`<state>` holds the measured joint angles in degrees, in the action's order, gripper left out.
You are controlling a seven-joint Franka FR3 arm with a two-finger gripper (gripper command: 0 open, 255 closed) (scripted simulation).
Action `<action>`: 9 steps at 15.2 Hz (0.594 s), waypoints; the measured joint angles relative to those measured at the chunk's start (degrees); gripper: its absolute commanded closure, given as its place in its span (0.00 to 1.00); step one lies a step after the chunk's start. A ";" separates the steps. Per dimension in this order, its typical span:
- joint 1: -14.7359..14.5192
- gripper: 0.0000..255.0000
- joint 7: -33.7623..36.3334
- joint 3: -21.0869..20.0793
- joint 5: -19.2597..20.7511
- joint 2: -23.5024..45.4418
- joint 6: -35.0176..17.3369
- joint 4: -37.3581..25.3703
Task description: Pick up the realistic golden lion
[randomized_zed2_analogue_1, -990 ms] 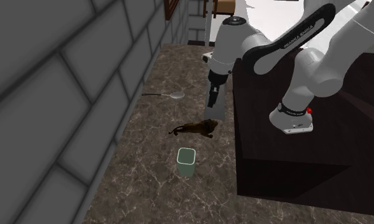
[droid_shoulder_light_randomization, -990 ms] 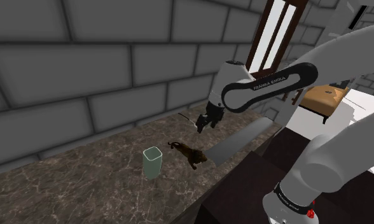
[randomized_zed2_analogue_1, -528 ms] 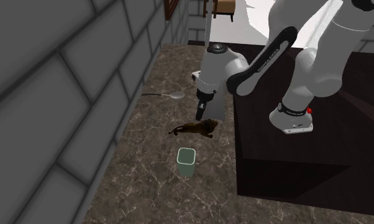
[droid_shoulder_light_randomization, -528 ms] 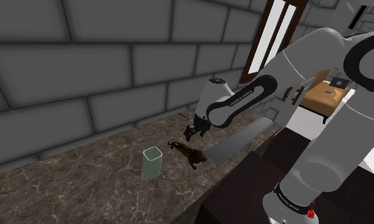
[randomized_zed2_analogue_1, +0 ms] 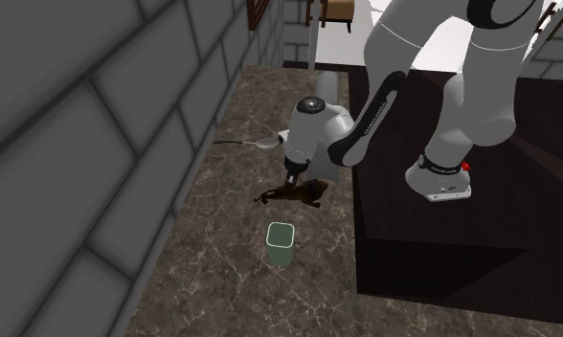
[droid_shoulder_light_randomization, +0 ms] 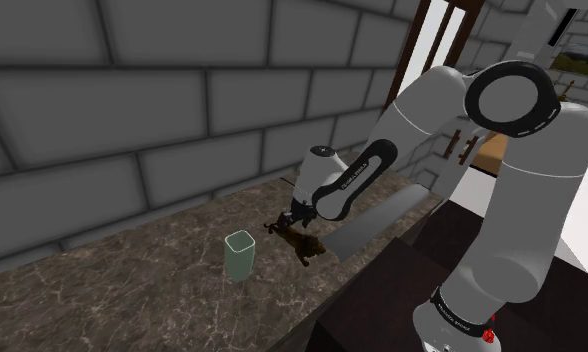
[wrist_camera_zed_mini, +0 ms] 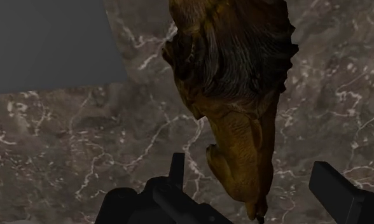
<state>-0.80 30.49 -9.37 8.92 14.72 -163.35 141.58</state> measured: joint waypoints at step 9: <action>-1.91 1.00 2.31 2.36 2.71 5.03 -4.17 -0.91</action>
<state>-2.71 32.79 -7.01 11.63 19.75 -167.53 140.67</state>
